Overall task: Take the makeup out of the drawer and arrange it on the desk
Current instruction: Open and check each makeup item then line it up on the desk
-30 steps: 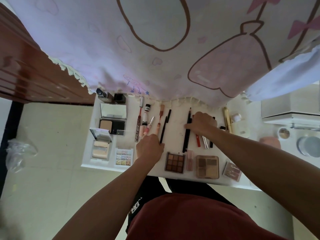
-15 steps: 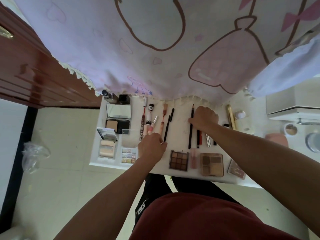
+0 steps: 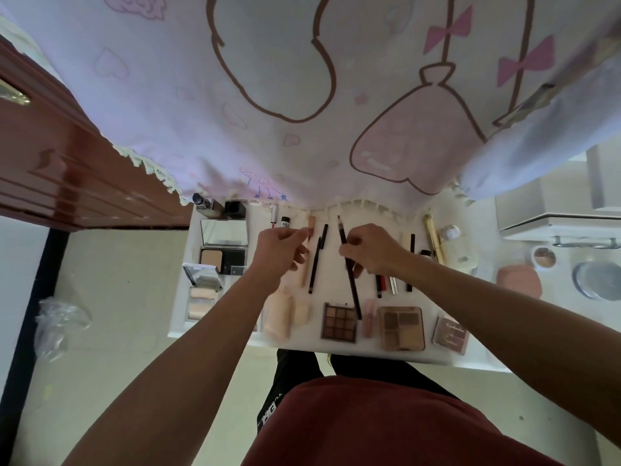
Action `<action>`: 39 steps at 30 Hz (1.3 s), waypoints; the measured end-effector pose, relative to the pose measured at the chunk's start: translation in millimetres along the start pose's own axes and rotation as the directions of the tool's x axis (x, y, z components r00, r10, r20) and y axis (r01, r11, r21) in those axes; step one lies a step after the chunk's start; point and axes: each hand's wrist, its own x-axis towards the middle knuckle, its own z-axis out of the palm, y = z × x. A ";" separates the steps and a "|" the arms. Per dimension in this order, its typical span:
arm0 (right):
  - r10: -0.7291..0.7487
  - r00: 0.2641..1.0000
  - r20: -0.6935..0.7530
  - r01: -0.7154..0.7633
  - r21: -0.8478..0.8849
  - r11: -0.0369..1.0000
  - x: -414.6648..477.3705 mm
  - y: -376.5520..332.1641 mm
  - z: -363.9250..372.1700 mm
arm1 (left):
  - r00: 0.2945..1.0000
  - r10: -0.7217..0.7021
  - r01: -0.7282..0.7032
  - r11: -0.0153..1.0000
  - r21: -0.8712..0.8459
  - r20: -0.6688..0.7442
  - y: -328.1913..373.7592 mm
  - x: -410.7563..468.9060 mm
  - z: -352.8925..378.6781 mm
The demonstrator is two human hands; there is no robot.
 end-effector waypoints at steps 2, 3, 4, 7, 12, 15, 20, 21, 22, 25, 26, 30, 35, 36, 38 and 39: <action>-0.038 0.995 0.094 0.026 0.127 0.992 -11.4 -5.1 1.8 | 0.999 -0.028 0.030 0.997 -0.067 0.024 6.4 3.7 -2.5; -0.058 0.992 0.116 0.039 0.164 0.986 -16.2 -7.5 2.3 | 0.999 -0.038 0.041 0.996 -0.083 0.035 7.1 6.0 -3.8; -0.073 0.989 0.126 0.048 0.187 0.981 -20.1 -9.7 2.8 | 0.998 -0.045 0.049 0.994 -0.095 0.045 6.5 8.0 -5.2; -0.119 0.983 0.143 0.080 0.249 0.965 -29.7 -13.7 3.4 | 0.995 -0.054 0.066 0.988 -0.137 0.090 4.3 9.9 -8.5; -0.127 0.985 0.117 0.068 0.416 0.907 -41.1 -9.7 7.1 | 0.979 -0.052 0.108 0.953 -0.283 0.199 10.6 2.2 -8.4; -0.086 0.985 0.151 -0.001 0.498 0.867 -46.0 -6.1 7.7 | 0.958 -0.047 0.152 0.920 -0.362 0.283 13.6 -1.6 -8.8; -0.085 0.996 0.038 0.063 0.402 0.914 -47.6 -8.7 13.4 | 0.981 -0.039 0.106 0.931 -0.349 0.192 11.7 -3.8 -2.7; -0.102 0.995 -0.012 0.101 0.306 0.947 -46.1 -8.0 14.5 | 0.986 -0.050 0.106 0.924 -0.367 0.159 11.3 -3.1 -2.7; -0.121 0.991 -0.048 0.128 0.206 0.970 -45.2 -6.9 15.1 | 0.991 -0.066 0.108 0.912 -0.397 0.120 11.3 -1.1 -5.3; -0.139 0.984 -0.110 0.147 0.075 0.986 -46.6 6.6 15.6 | 0.994 -0.111 0.098 0.877 -0.470 -0.001 11.7 10.3 -23.9; -0.138 0.982 -0.125 0.148 0.068 0.987 -48.6 10.9 14.5 | 0.993 -0.112 0.089 0.873 -0.480 -0.021 11.7 13.7 -31.1; -0.096 0.980 -0.175 0.107 0.053 0.993 -45.9 18.5 9.9 | 0.996 -0.089 0.074 0.877 -0.475 -0.009 5.0 18.4 -49.3; -0.006 0.961 -0.277 0.006 0.000 1.000 -17.8 16.7 7.7 | 0.990 -0.139 0.134 0.881 -0.453 0.022 -12.0 5.0 -38.9; 0.022 0.957 -0.289 -0.017 0.018 1.000 -9.9 16.5 8.6 | 0.989 -0.148 0.145 0.876 -0.460 0.029 -15.9 1.3 -35.8; 0.107 0.954 -0.282 -0.078 0.109 0.991 6.4 17.2 13.2 | 0.986 -0.161 0.161 0.872 -0.463 0.039 -23.1 -4.5 -31.6; 0.154 0.951 -0.269 -0.115 0.155 0.981 14.4 17.3 16.7 | 0.985 -0.165 0.166 0.874 -0.456 0.042 -25.6 -7.3 -30.8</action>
